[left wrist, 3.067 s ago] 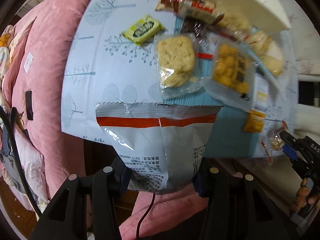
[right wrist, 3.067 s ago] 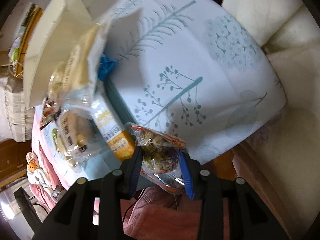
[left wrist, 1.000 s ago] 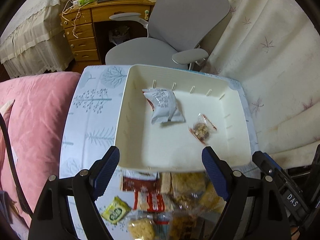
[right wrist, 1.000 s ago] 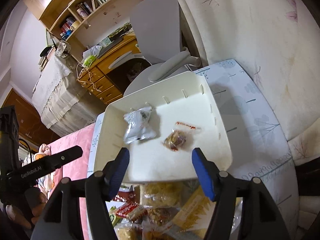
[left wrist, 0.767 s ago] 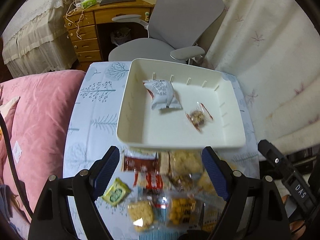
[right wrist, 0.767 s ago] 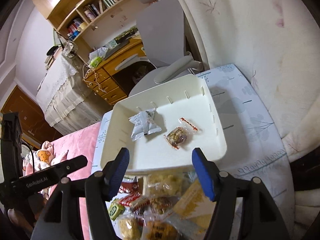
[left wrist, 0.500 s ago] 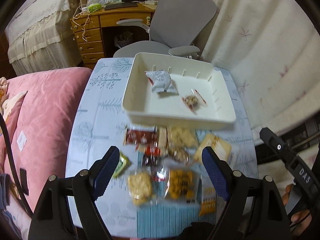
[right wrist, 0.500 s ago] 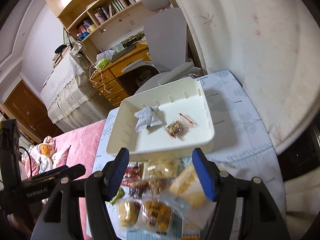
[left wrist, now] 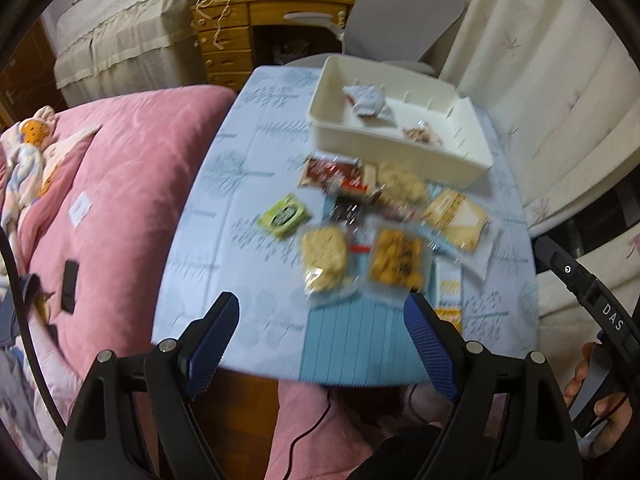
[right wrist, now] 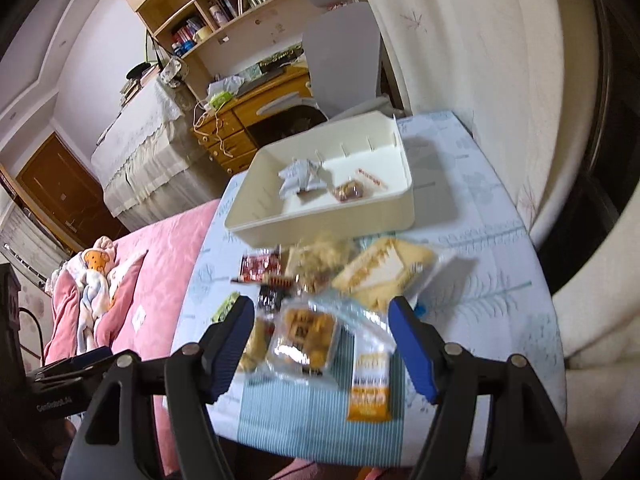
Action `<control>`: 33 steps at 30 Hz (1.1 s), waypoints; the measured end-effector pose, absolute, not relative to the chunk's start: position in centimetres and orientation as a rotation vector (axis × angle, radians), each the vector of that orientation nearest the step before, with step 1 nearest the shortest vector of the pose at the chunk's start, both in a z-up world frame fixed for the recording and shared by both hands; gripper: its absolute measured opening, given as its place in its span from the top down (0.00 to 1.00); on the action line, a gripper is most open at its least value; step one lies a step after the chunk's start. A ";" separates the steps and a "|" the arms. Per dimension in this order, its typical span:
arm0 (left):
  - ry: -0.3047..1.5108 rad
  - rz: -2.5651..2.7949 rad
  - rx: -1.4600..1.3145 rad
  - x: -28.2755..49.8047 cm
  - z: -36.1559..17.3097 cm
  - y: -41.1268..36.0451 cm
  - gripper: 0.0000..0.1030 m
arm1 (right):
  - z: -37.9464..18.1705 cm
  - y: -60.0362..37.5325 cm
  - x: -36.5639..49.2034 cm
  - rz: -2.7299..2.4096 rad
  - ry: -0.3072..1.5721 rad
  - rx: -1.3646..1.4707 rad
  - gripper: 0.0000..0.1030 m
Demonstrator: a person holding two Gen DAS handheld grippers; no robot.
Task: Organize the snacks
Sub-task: 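Move both tools back toward the remaining snacks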
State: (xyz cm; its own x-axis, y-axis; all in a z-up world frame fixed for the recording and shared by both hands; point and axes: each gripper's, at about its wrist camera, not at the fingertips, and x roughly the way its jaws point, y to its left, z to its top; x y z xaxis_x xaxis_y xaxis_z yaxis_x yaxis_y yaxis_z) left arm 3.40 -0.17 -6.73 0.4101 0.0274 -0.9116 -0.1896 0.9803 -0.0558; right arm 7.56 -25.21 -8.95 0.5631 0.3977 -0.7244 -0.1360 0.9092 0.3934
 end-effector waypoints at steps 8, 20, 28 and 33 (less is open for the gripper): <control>1.201 0.161 -0.144 3.0 -8.9 0.8 0.19 | -11.8 -24.8 5.6 0.350 0.959 0.200 0.27; 1.334 0.049 -0.070 7.5 -14.3 1.6 0.19 | -16.9 -22.0 4.1 0.321 1.023 -0.055 0.26; 1.432 -0.014 0.008 12.9 -18.8 1.5 0.19 | -20.2 -20.1 3.6 0.204 1.100 -0.105 0.26; 1.464 -0.070 0.026 15.9 -21.3 1.2 0.19 | -22.4 -19.1 4.0 0.137 1.147 -0.095 0.26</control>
State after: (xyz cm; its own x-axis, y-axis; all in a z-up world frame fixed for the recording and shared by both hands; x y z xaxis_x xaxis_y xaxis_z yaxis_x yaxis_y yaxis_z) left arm 15.93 1.16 -21.28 0.1047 -0.0313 -0.9940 0.0634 0.9977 -0.0247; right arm 4.02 -19.12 -22.40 0.4045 0.0598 -0.9126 -0.1573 0.9875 -0.0050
